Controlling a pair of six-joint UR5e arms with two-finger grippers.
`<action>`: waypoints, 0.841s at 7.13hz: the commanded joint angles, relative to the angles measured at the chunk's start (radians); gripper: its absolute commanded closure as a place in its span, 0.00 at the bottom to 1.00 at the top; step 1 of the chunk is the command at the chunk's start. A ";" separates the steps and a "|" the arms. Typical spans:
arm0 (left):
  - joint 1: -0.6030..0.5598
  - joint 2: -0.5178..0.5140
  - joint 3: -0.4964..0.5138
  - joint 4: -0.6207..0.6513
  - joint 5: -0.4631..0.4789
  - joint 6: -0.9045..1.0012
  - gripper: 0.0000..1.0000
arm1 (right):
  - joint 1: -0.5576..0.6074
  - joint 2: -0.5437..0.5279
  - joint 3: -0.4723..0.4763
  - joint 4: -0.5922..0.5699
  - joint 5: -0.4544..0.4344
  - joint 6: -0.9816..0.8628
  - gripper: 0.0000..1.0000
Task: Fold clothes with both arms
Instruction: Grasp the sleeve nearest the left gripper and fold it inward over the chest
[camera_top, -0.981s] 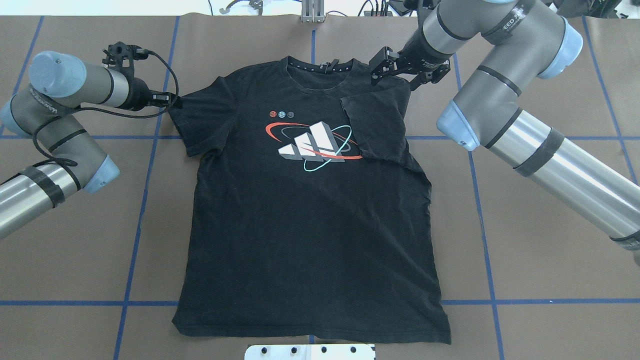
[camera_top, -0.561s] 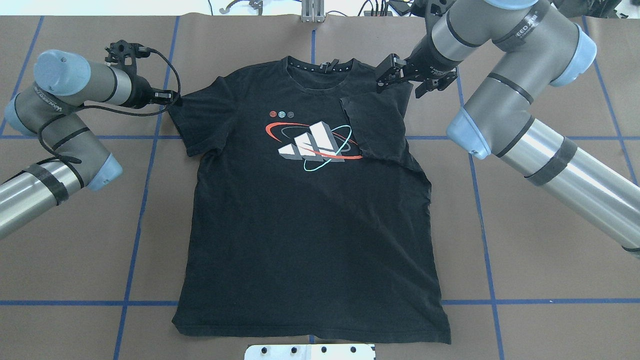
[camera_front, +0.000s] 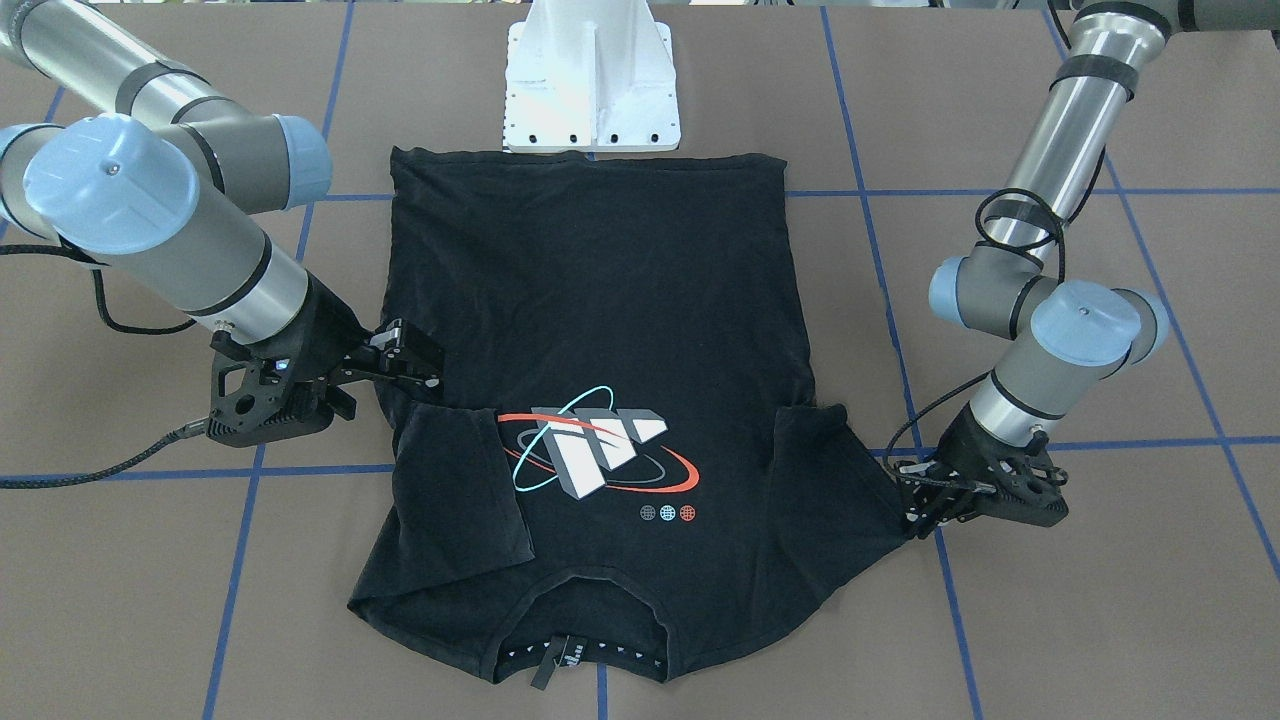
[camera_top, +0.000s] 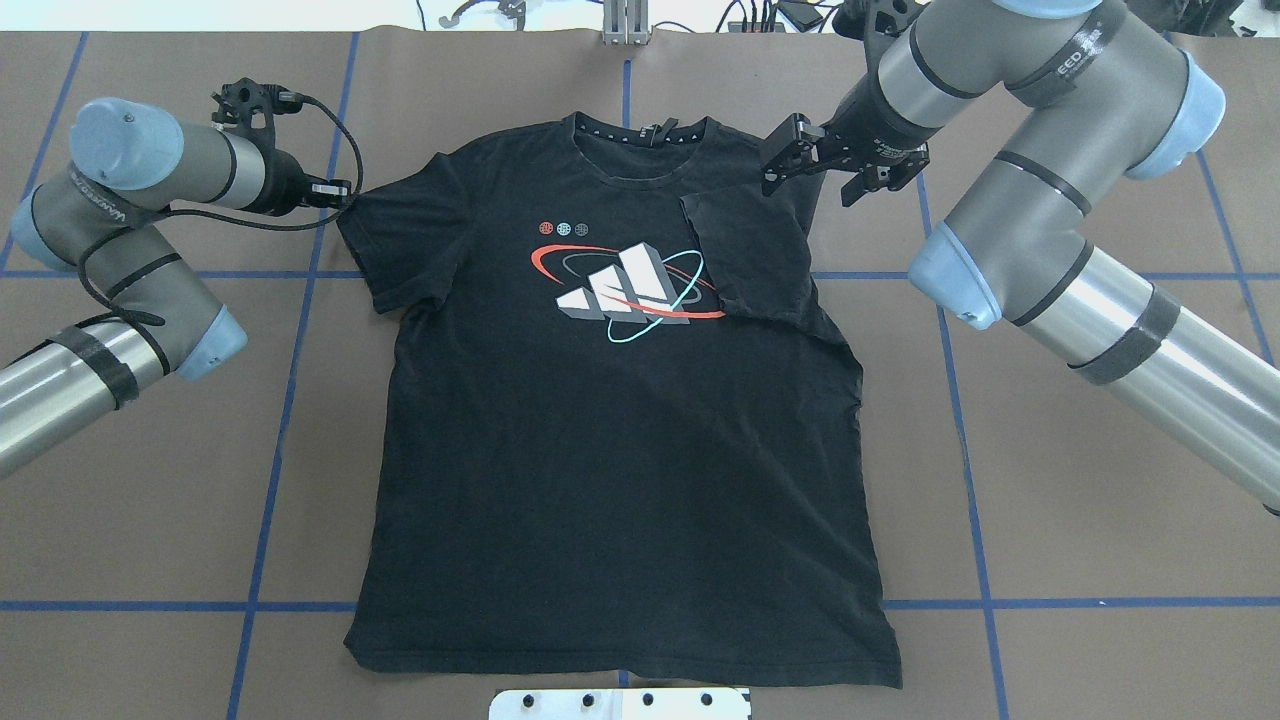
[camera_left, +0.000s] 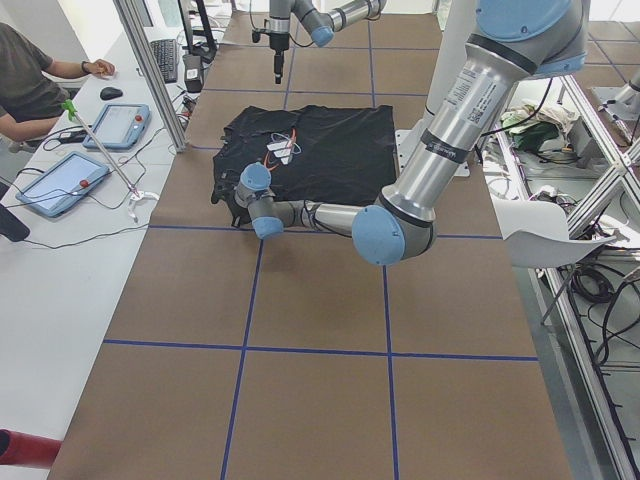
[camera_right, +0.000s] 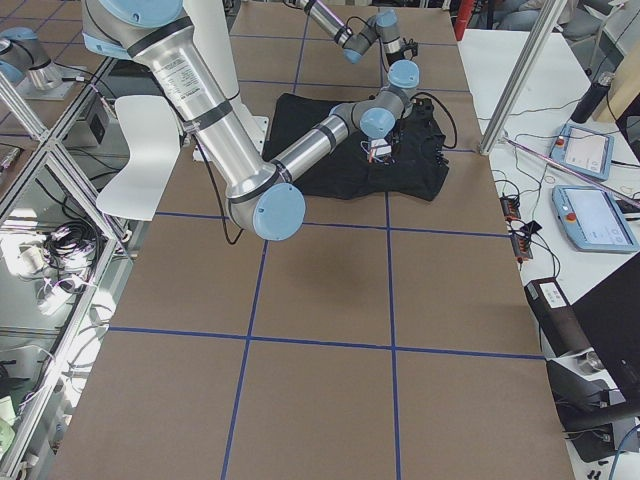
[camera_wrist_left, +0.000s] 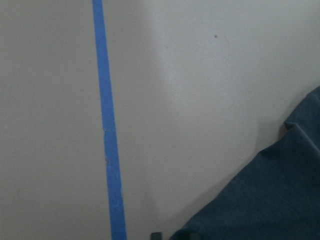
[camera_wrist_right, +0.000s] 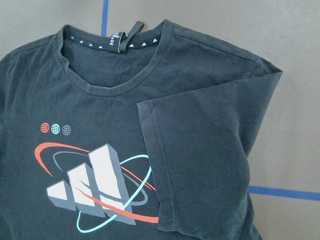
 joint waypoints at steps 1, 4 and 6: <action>-0.001 -0.002 -0.018 0.010 -0.008 -0.008 1.00 | 0.000 -0.022 0.041 -0.034 0.001 0.000 0.00; 0.006 -0.003 -0.168 0.064 -0.129 -0.264 1.00 | -0.020 -0.112 0.142 -0.066 0.001 0.000 0.00; 0.076 -0.079 -0.158 0.061 -0.114 -0.420 1.00 | -0.031 -0.152 0.183 -0.073 0.002 0.000 0.00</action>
